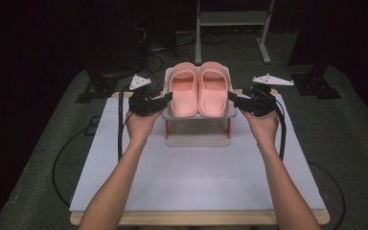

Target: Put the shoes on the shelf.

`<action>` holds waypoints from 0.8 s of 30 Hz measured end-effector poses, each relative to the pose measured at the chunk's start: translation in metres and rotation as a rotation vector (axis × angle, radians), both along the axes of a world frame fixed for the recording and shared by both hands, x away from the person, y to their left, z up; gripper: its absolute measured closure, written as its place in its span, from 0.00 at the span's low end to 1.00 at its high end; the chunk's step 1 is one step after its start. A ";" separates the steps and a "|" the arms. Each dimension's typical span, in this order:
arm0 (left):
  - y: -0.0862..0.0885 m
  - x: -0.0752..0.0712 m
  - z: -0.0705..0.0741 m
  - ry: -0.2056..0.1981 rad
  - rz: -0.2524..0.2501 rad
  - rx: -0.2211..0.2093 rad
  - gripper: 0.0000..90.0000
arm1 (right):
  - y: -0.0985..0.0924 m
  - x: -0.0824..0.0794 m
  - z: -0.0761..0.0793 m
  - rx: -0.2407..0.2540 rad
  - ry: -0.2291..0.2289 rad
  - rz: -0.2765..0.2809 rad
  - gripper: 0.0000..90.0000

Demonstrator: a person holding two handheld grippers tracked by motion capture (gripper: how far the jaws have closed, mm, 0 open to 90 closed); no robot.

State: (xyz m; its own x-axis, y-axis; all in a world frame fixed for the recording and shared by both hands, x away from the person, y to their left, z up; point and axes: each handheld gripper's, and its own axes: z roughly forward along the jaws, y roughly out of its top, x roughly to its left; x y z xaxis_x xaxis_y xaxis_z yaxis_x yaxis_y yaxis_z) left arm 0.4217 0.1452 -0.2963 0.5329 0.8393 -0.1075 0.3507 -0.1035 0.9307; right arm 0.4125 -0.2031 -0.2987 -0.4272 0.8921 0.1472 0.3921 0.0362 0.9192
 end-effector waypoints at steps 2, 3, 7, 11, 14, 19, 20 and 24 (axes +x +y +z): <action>0.001 -0.002 0.000 -0.003 -0.003 0.000 0.51 | -0.002 -0.002 -0.001 -0.002 0.003 0.002 0.42; 0.001 -0.002 0.000 -0.003 -0.003 0.000 0.50 | -0.002 -0.002 -0.001 -0.002 0.003 0.002 0.42; 0.002 -0.008 0.000 -0.008 -0.006 0.003 0.50 | -0.005 -0.005 -0.004 -0.001 0.005 -0.001 0.42; 0.004 -0.013 -0.002 -0.023 0.003 0.007 0.50 | -0.008 -0.009 -0.006 0.004 0.006 0.001 0.41; 0.008 -0.016 -0.002 -0.024 0.006 0.005 0.50 | -0.011 -0.015 -0.008 -0.002 0.001 0.000 0.41; 0.010 -0.019 -0.004 -0.024 0.003 0.003 0.50 | -0.014 -0.020 -0.010 0.001 0.000 0.002 0.40; 0.011 -0.020 -0.004 -0.022 0.001 0.001 0.50 | -0.015 -0.021 -0.010 -0.005 -0.003 0.001 0.40; 0.013 -0.024 -0.006 -0.028 -0.001 0.001 0.50 | -0.017 -0.026 -0.015 -0.007 -0.001 0.001 0.39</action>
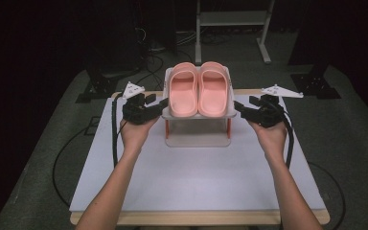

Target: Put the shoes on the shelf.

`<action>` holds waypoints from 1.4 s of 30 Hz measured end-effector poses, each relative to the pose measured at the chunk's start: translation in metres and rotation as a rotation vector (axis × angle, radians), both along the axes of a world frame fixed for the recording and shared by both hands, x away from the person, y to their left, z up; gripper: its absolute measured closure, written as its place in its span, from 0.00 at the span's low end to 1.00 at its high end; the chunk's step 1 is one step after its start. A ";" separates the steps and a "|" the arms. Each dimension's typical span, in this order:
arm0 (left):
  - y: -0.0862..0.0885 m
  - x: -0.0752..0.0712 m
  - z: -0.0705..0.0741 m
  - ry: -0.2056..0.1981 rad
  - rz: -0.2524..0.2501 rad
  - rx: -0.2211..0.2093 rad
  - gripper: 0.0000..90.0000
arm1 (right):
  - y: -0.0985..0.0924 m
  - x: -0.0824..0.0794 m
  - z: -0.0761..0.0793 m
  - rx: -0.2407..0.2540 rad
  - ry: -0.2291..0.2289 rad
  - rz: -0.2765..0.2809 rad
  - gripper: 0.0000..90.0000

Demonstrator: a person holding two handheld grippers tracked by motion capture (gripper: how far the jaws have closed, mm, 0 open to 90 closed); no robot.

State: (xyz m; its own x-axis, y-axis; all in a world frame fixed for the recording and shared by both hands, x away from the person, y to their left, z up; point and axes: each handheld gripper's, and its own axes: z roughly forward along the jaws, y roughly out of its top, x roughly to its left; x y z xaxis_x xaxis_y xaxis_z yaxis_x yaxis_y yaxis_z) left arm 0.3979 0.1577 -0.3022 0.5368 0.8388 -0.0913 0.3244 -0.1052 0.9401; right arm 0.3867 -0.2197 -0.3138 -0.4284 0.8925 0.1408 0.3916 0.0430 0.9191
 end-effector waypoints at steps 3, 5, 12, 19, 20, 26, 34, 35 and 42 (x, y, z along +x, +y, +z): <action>0.001 -0.002 -0.001 -0.002 -0.004 -0.008 0.50 | -0.001 -0.001 -0.002 0.000 0.001 0.006 0.39; 0.001 -0.004 -0.003 0.000 -0.006 -0.001 0.50 | -0.001 -0.003 -0.005 -0.003 0.001 0.007 0.39; 0.002 -0.009 -0.008 -0.003 -0.013 -0.005 0.48 | -0.003 -0.008 -0.013 -0.008 0.010 0.016 0.38; 0.005 -0.013 -0.012 -0.001 -0.012 -0.003 0.46 | -0.006 -0.012 -0.017 -0.005 0.015 0.015 0.37; 0.007 -0.014 -0.013 -0.003 -0.014 0.003 0.46 | -0.008 -0.013 -0.019 -0.008 0.012 0.016 0.37; 0.011 -0.017 -0.019 0.002 -0.012 -0.006 0.44 | -0.011 -0.016 -0.026 -0.008 0.020 0.016 0.36; 0.018 -0.021 -0.028 0.004 0.000 0.005 0.44 | -0.018 -0.019 -0.042 -0.007 0.043 0.009 0.34; 0.019 -0.021 -0.029 0.003 0.000 0.009 0.43 | -0.018 -0.020 -0.043 -0.009 0.044 0.010 0.34; 0.025 -0.025 -0.036 0.009 0.010 0.000 0.40 | -0.020 -0.026 -0.051 -0.006 0.045 0.010 0.32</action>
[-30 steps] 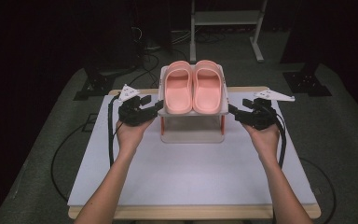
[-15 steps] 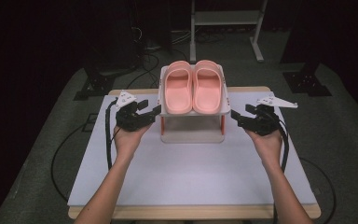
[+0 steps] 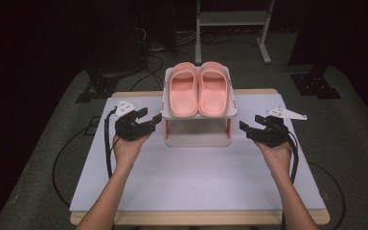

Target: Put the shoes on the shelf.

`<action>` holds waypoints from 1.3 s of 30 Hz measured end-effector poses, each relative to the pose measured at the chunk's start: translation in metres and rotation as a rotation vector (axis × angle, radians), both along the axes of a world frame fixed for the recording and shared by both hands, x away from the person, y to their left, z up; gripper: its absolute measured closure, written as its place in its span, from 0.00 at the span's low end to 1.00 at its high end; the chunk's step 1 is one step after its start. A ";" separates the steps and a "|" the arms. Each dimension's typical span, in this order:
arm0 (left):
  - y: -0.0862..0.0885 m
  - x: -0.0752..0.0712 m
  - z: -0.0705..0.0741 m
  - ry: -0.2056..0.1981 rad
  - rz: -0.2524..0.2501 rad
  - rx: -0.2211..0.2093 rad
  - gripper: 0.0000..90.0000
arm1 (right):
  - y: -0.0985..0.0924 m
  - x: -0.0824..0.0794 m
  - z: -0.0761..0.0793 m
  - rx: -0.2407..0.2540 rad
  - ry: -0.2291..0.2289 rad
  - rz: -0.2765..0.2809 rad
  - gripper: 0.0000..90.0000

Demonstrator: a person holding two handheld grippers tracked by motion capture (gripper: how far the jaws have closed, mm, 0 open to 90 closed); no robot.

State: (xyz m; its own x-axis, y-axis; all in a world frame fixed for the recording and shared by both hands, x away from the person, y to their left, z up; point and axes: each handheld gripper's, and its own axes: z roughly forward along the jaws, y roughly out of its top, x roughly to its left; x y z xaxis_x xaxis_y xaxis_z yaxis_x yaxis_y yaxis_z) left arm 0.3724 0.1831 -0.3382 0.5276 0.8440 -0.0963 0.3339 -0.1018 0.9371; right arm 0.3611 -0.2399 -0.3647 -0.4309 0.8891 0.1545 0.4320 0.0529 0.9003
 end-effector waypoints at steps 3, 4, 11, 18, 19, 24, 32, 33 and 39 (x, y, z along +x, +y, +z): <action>0.003 -0.002 -0.004 0.004 0.000 0.002 0.39 | -0.001 -0.002 -0.004 -0.001 0.003 0.000 0.31; 0.003 -0.003 -0.006 0.004 -0.002 0.000 0.39 | -0.002 -0.003 -0.006 0.000 0.001 0.000 0.31; 0.007 -0.006 -0.015 0.006 -0.011 0.005 0.39 | -0.004 -0.007 -0.016 -0.007 0.017 0.001 0.31; 0.008 -0.012 -0.023 0.003 -0.008 0.001 0.36 | -0.007 -0.014 -0.023 -0.002 0.014 -0.001 0.31; 0.008 -0.013 -0.025 0.003 -0.009 0.001 0.36 | -0.007 -0.014 -0.024 -0.002 0.014 0.000 0.31; 0.010 -0.015 -0.029 0.005 -0.008 0.001 0.34 | -0.009 -0.019 -0.029 -0.004 0.015 0.003 0.31; 0.012 -0.020 -0.038 0.009 -0.020 -0.001 0.33 | -0.012 -0.025 -0.038 -0.005 0.019 0.003 0.30; 0.013 -0.021 -0.039 0.008 -0.021 0.003 0.32 | -0.013 -0.027 -0.040 -0.004 0.020 0.002 0.30; 0.015 -0.025 -0.046 0.009 -0.022 0.002 0.31 | -0.017 -0.031 -0.047 -0.002 0.029 0.001 0.30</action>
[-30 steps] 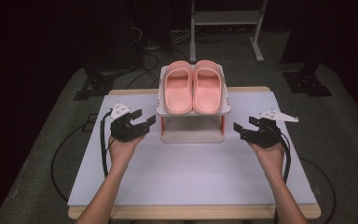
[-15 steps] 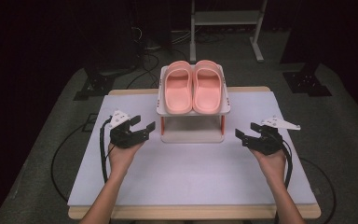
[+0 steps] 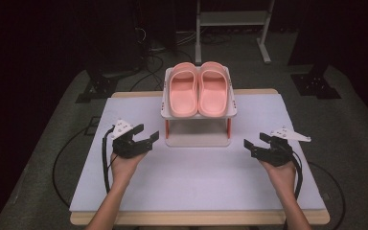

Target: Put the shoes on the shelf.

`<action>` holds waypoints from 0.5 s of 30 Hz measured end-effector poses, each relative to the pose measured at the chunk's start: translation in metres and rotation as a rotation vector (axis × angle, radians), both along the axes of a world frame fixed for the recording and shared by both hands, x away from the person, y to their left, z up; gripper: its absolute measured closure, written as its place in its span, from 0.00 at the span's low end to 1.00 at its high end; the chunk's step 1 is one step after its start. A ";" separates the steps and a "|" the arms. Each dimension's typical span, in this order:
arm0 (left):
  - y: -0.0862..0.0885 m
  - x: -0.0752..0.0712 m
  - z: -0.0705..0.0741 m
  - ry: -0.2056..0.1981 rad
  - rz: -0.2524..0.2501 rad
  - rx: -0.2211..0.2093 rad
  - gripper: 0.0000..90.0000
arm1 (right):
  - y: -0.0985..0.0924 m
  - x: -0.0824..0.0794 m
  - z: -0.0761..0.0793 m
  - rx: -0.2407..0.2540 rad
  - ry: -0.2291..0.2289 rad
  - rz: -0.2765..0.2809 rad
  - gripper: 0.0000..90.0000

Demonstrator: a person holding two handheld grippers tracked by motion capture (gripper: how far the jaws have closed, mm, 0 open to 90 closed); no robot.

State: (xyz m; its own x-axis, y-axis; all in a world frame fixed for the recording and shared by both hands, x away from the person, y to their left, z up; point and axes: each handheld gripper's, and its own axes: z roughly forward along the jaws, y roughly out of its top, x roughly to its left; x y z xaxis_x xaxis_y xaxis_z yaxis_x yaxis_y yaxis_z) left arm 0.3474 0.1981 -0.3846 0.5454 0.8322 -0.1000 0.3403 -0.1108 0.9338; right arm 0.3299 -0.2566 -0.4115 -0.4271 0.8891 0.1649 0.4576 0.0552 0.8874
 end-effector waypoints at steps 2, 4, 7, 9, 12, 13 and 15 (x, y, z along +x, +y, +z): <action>0.001 -0.001 -0.003 -0.001 0.001 0.002 0.31 | -0.001 -0.002 -0.002 0.003 0.004 -0.002 0.30; 0.003 -0.002 -0.006 -0.003 0.002 -0.005 0.30 | -0.003 -0.004 -0.005 0.003 0.004 -0.004 0.29; 0.006 -0.003 -0.009 0.000 0.005 -0.011 0.29 | -0.005 -0.006 -0.008 -0.001 0.010 -0.008 0.29; 0.007 -0.005 -0.011 -0.004 0.008 -0.008 0.29 | -0.007 -0.009 -0.011 0.004 0.014 -0.014 0.29; 0.008 -0.007 -0.013 -0.007 0.009 -0.007 0.28 | -0.008 -0.010 -0.013 0.000 0.017 -0.016 0.29; 0.009 -0.008 -0.014 -0.007 0.010 -0.008 0.28 | -0.010 -0.012 -0.015 -0.005 0.016 -0.015 0.29; 0.010 -0.010 -0.015 -0.007 0.011 -0.014 0.28 | -0.011 -0.013 -0.017 -0.004 0.021 -0.018 0.29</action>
State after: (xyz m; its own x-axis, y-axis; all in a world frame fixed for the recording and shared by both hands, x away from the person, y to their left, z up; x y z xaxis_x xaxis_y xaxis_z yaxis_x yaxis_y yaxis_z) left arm 0.3377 0.2081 -0.4000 0.5371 0.8366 -0.1075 0.3349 -0.0945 0.9375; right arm 0.3165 -0.2674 -0.4283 -0.4074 0.8973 0.1700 0.4770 0.0503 0.8775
